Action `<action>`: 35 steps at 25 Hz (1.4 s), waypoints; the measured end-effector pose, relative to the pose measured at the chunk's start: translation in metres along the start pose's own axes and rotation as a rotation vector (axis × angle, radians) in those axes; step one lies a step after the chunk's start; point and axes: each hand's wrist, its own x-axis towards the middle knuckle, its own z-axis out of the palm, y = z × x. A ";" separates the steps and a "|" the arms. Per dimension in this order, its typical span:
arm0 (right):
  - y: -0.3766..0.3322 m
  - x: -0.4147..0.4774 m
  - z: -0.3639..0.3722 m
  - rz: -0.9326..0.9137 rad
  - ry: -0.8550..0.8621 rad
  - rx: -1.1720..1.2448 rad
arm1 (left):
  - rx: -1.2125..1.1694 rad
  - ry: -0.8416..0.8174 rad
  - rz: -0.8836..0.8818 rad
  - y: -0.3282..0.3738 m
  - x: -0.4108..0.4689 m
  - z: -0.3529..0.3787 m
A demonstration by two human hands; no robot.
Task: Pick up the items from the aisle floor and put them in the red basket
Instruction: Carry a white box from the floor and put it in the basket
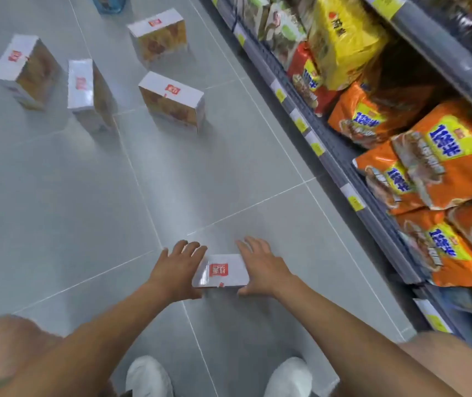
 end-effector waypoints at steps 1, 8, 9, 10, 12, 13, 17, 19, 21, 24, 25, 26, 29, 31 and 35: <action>0.001 0.011 0.014 -0.003 -0.021 -0.001 | 0.028 -0.029 0.002 0.001 0.008 0.011; 0.007 0.054 0.073 -0.001 0.024 -0.153 | 0.109 0.034 -0.022 0.005 0.044 0.069; 0.007 0.055 0.075 0.003 0.044 -0.151 | 0.110 0.048 -0.023 0.005 0.044 0.070; 0.007 0.056 0.075 0.011 0.054 -0.139 | 0.100 0.048 -0.017 0.005 0.044 0.068; 0.004 0.054 0.071 0.009 0.067 -0.123 | 0.102 0.048 -0.005 0.007 0.040 0.058; 0.003 0.051 0.067 0.011 0.068 -0.120 | 0.111 0.050 -0.004 0.008 0.037 0.049; -0.009 0.013 0.019 0.008 0.085 -0.107 | 0.139 0.037 -0.011 0.017 0.005 -0.011; -0.018 -0.015 -0.021 -0.003 0.085 -0.105 | 0.139 0.029 -0.007 0.022 -0.019 -0.052; -0.029 -0.046 -0.065 -0.022 0.087 -0.104 | 0.140 0.038 -0.014 0.028 -0.046 -0.097; -0.054 -0.109 -0.152 -0.053 0.082 -0.095 | 0.144 0.057 -0.014 0.042 -0.103 -0.192; -0.065 -0.133 -0.185 -0.064 0.085 -0.096 | 0.147 0.064 -0.009 0.047 -0.125 -0.227; -0.076 -0.156 -0.218 -0.077 0.090 -0.099 | 0.142 0.066 -0.006 0.050 -0.145 -0.263; -0.104 -0.217 -0.308 -0.120 0.110 -0.092 | 0.113 0.076 0.006 0.057 -0.199 -0.361; -0.121 -0.261 -0.365 -0.140 0.122 -0.096 | 0.125 0.097 0.005 0.066 -0.236 -0.423; -0.139 -0.328 -0.459 -0.171 0.172 -0.130 | 0.147 0.152 0.000 0.088 -0.290 -0.525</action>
